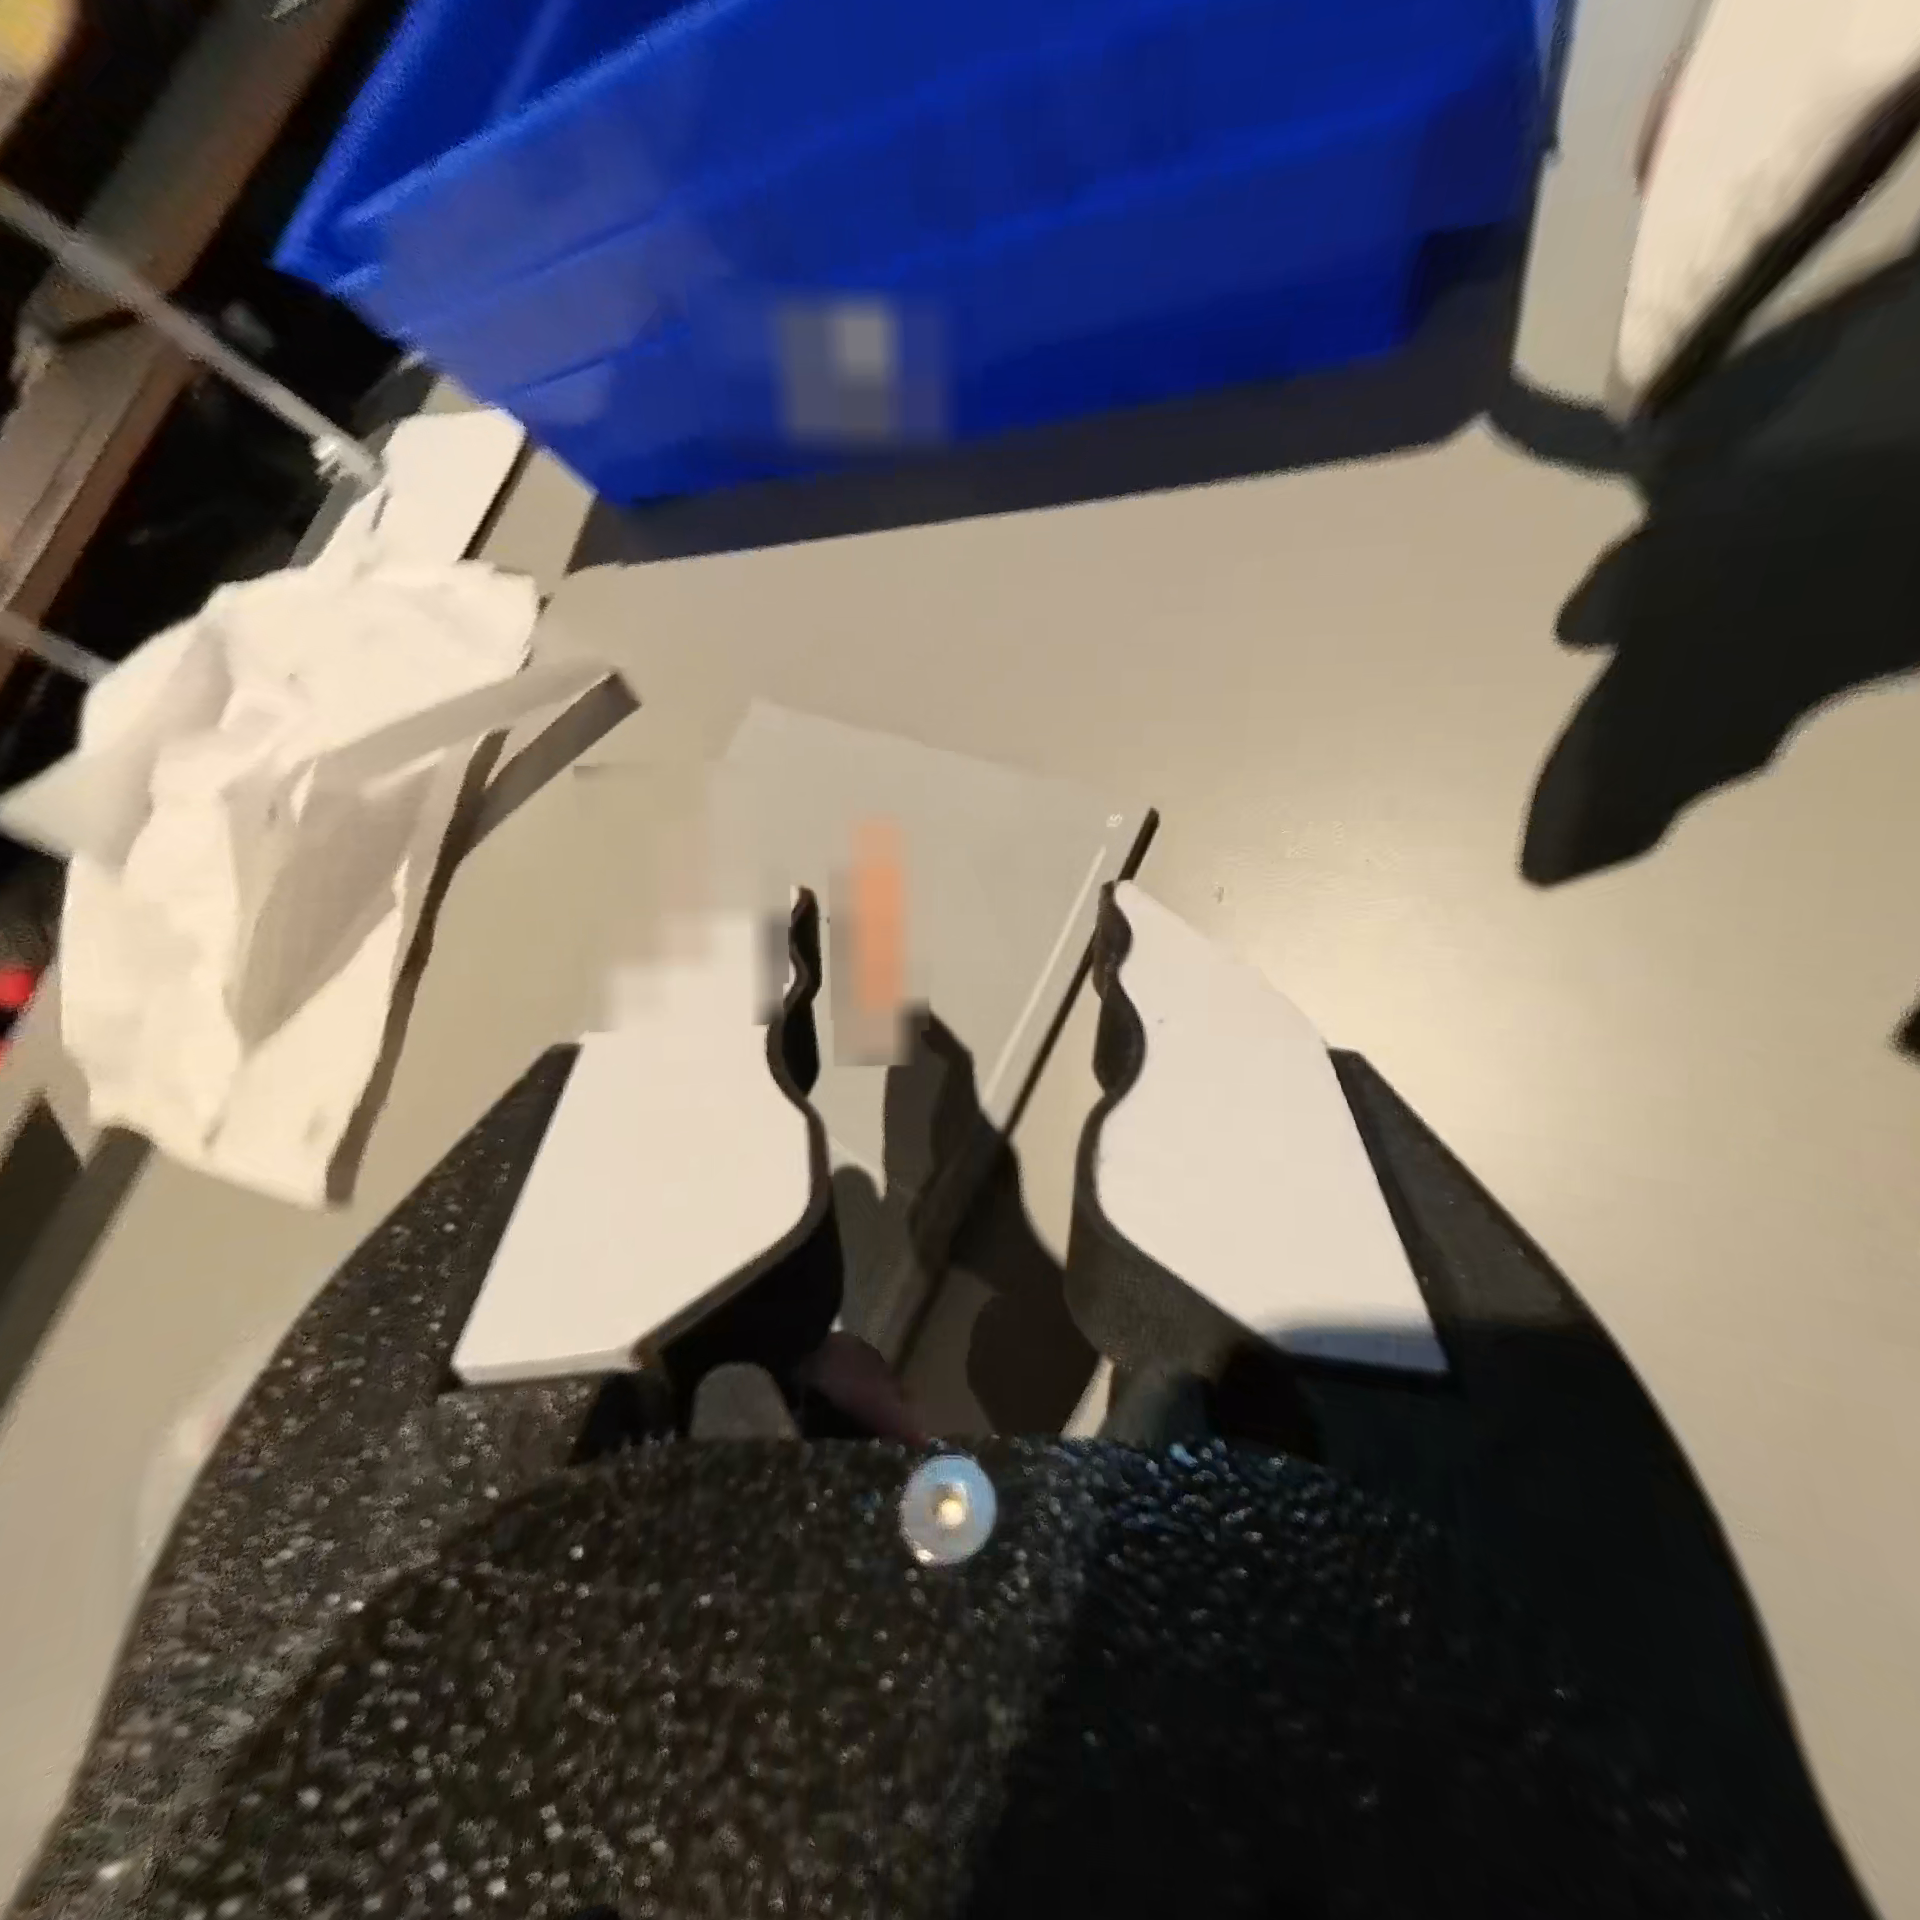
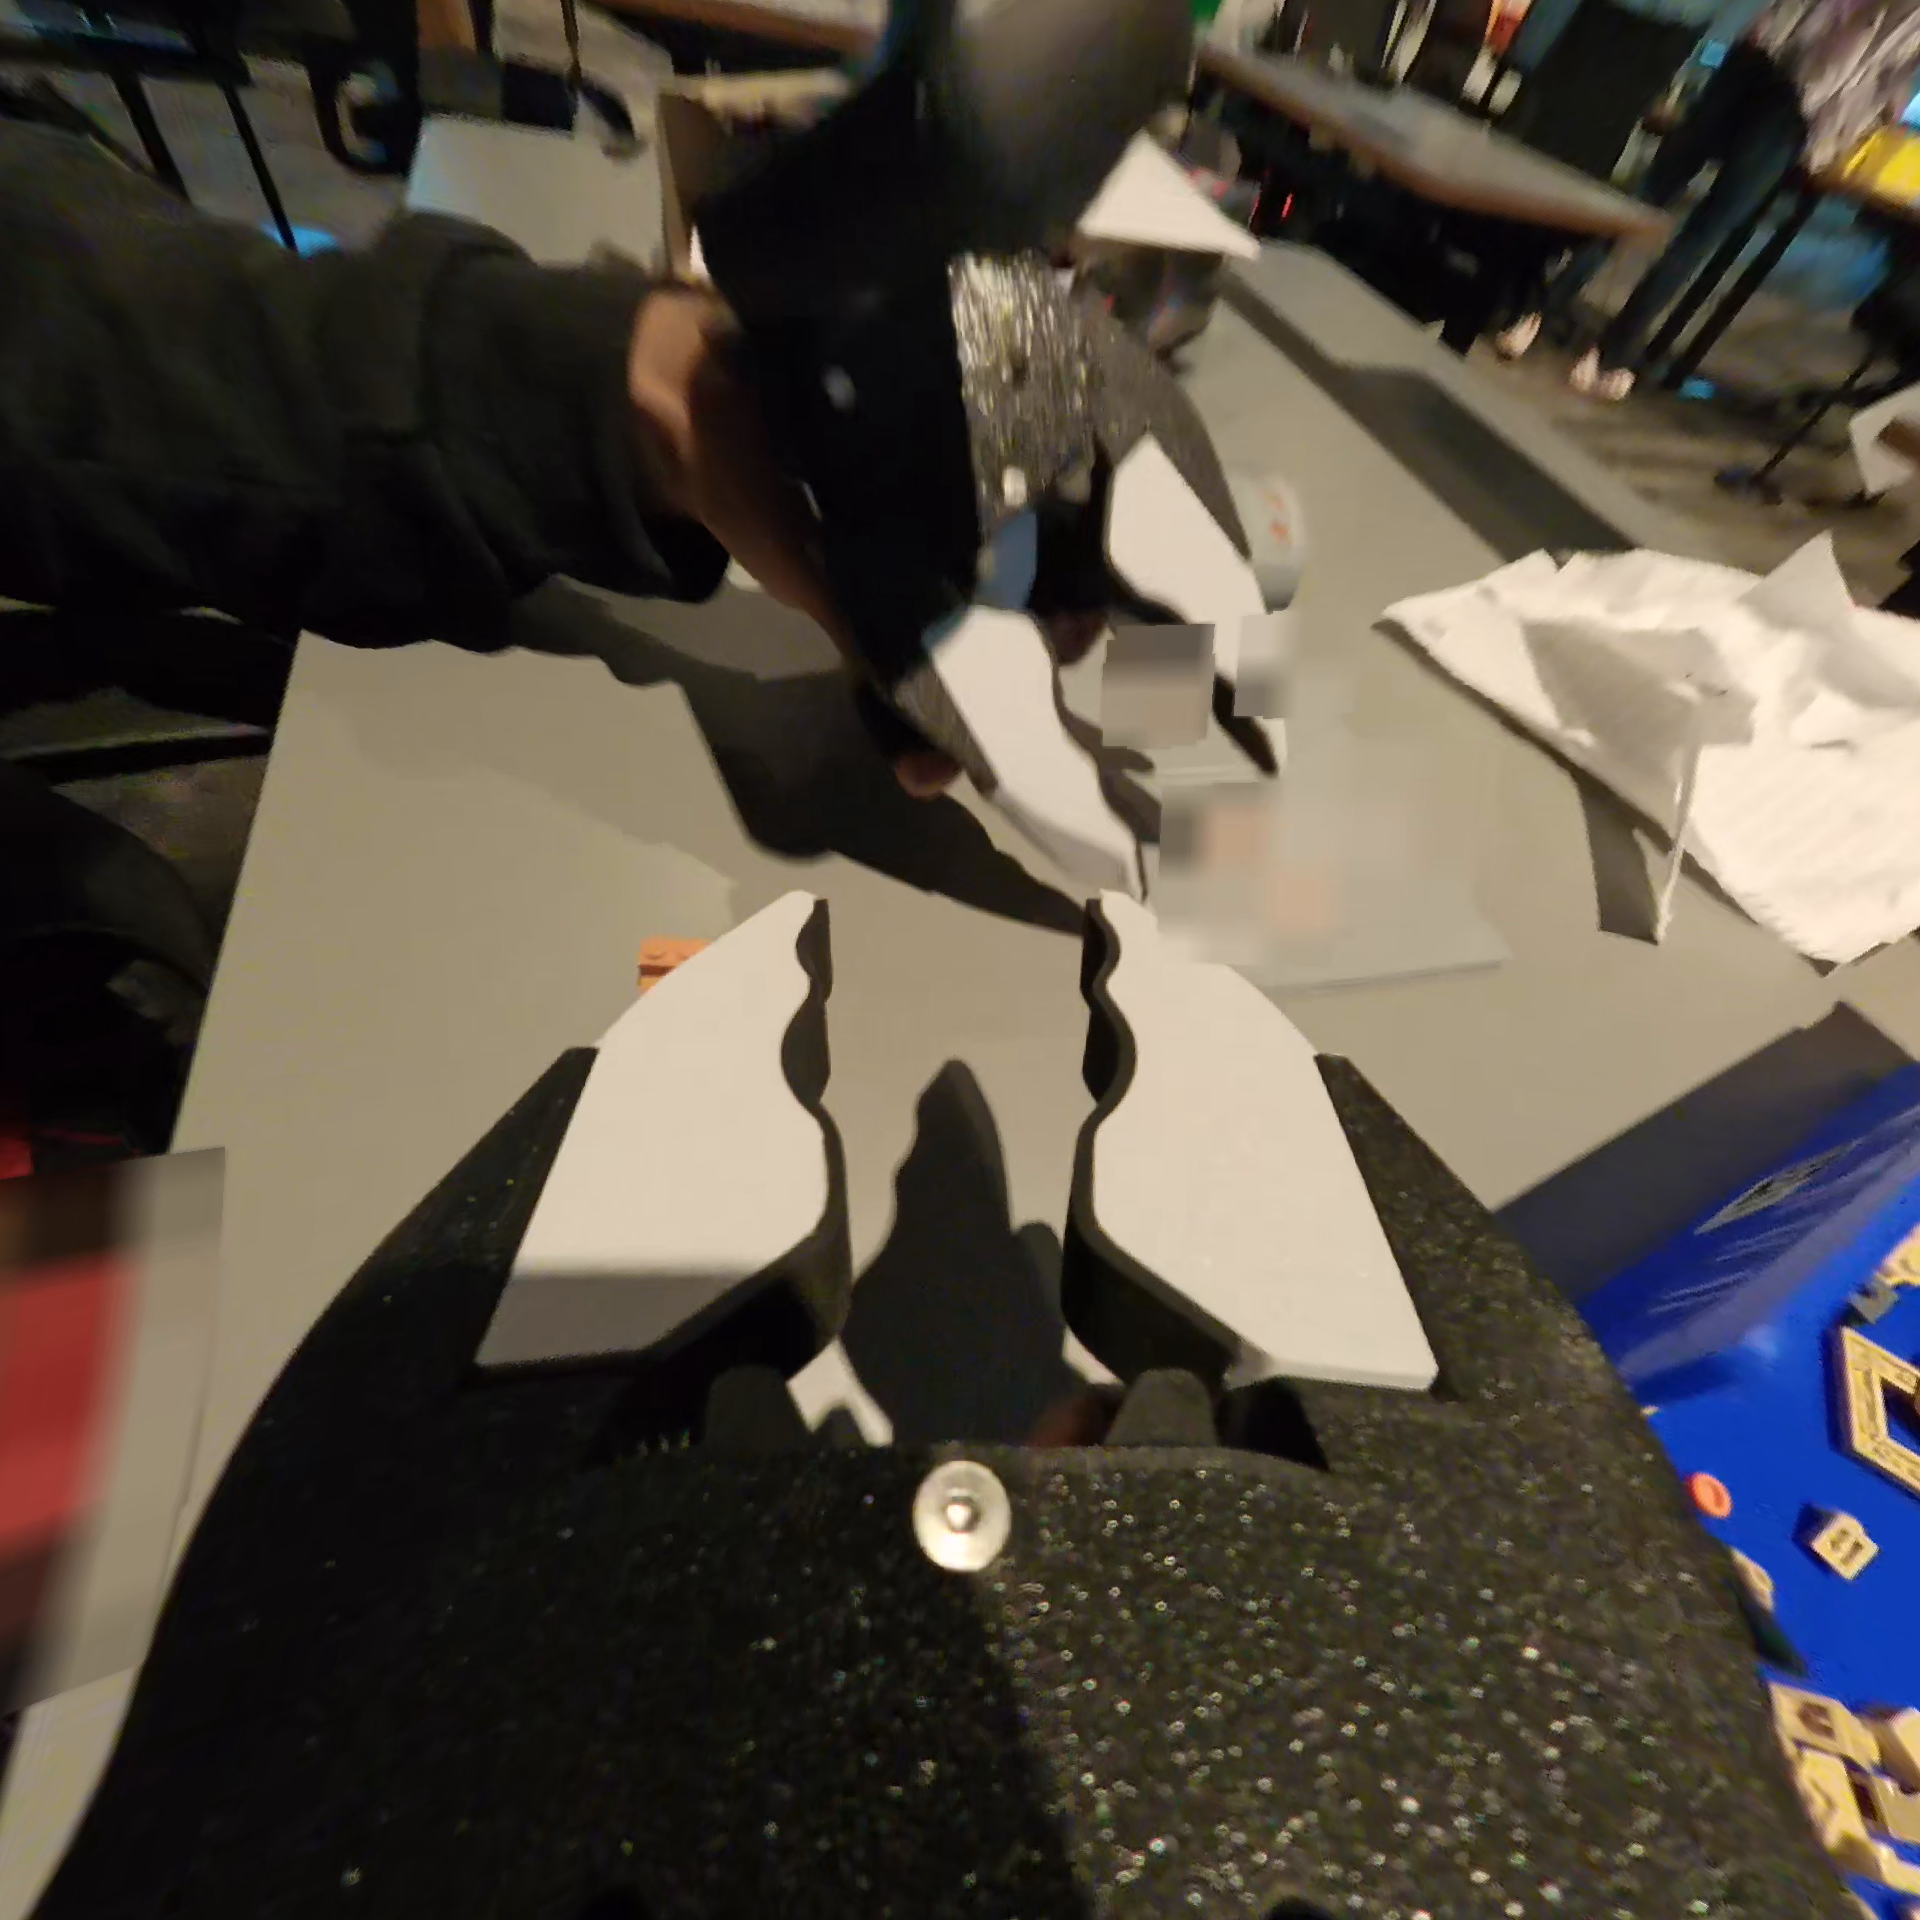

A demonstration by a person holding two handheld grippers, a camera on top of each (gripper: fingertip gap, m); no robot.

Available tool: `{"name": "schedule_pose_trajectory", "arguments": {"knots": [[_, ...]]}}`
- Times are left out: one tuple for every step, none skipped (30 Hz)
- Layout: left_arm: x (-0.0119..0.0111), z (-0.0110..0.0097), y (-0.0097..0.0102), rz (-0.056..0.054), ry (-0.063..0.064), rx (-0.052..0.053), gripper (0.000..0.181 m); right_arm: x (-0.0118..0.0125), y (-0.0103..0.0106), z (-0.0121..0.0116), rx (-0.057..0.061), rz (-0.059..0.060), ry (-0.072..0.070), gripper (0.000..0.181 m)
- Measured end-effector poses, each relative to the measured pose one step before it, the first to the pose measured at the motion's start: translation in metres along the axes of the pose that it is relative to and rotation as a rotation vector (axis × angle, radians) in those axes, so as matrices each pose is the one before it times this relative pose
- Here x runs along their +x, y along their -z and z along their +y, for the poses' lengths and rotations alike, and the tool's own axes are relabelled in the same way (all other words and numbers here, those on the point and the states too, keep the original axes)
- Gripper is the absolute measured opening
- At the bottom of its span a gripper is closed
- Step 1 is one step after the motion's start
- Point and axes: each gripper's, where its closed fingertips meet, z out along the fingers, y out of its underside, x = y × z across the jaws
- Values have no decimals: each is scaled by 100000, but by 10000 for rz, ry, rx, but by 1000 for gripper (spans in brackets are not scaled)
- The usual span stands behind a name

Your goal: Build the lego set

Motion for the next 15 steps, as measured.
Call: {"name": "schedule_pose_trajectory", "arguments": {"knots": [[138, 26, -560, 138, -475, -82, 50, 200, 131, -78, 245, -2, -83, 44], [171, -20, -466, 116, -547, -29, 51, 145, 151, -80, 206, -61, -190, 43], [239, -125, -356, 130, -558, 37, 51, 109, 133, -11, 140, -96, -276, 42], [373, -219, -243, 201, -561, 81, 51, 66, 113, 72, 86, -113, -272, 42], [358, -334, -162, 177, -509, 144, 51, 84, 89, 160, 59, -85, -200, 42], [198, -323, -129, 96, -364, 139, 51, 151, 57, 273, 4, -30, -164, 41], [53, -253, -135, 43, -225, 108, 51, 171, 6, 341, -69, -7, -153, 42], [-32, -166, -123, 13, -129, 84, 50, 143, -26, 332, -125, -4, -122, 42], [-148, -73, -121, -51, -35, 75, 49, 84, -38, 266, -132, 1, -29, 42], [-119, -10, -126, -19, 50, 66, 49, 106, -82, 236, -122, 55, 32, 42], [-62, 30, -137, -6, 107, 66, 49, 62, -130, 280, -162, 45, 25, 43], [1, 67, -119, 28, 128, 48, 49, -55, -181, 301, -206, -19, 18, 43], [54, 29, -71, 51, 122, 53, 47, -106, -177, 243, -188, -18, 66, 43], [-53, -60, -1, 6, 124, 101, 46, -96, -127, 165, -140, 11, 101, 45], [-78, -19, 6, -12, 105, 52, 47, -110, -89, 140, -114, 1, 88, 45]]}}
